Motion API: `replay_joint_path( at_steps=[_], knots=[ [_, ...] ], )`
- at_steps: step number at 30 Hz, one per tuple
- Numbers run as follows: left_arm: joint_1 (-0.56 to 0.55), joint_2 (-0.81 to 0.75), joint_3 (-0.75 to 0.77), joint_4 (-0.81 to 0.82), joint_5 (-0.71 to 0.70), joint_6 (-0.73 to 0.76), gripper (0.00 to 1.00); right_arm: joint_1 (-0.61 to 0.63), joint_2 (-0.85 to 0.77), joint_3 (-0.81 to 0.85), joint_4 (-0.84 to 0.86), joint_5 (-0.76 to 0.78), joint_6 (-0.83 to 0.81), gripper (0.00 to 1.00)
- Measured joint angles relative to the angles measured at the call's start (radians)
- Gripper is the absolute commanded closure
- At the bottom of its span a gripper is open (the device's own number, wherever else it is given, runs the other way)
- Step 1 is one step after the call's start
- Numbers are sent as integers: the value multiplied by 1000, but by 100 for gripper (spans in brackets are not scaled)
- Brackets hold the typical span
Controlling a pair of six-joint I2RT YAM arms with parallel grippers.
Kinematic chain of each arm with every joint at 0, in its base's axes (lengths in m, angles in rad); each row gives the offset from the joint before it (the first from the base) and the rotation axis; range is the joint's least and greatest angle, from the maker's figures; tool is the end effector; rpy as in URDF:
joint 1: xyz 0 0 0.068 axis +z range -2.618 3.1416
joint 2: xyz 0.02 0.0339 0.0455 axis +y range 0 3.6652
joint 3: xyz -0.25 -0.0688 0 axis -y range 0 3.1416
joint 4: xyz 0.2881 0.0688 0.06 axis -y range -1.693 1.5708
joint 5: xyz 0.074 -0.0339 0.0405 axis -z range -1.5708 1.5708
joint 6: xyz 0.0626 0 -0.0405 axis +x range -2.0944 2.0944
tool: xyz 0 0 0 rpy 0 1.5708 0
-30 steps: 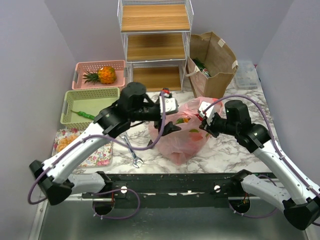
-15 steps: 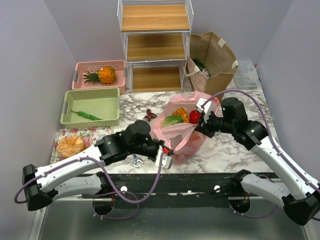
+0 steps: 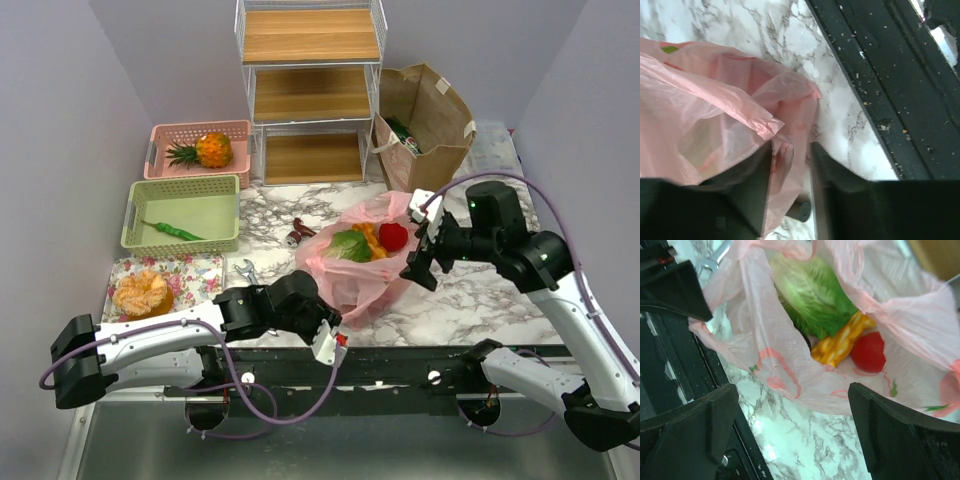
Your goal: Untie the knot of the grocery bags and take out the mixed food
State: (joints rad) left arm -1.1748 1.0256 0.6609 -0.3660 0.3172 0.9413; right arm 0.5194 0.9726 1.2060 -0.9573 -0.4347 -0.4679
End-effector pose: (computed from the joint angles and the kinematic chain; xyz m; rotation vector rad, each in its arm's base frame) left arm 0.0901 -0.2661 0.1915 2.0838 0.9847 -0.4848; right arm 0.1984 0.1438 0.3585 -1.2669 1.8804 0.5243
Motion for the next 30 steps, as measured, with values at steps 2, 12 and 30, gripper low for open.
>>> replay_joint_path(
  at_steps=[2,12,30],
  knots=[
    [-1,-19,5,-3,-3,1,34,0,0,67,-28,-10,-5,0],
    [19,-314,83,-108,42,-97,5,0,78,135,150,239,43,0],
    [310,148,459,86,129,-292,1,-370,352,216,204,147,-157,0]
  ],
)
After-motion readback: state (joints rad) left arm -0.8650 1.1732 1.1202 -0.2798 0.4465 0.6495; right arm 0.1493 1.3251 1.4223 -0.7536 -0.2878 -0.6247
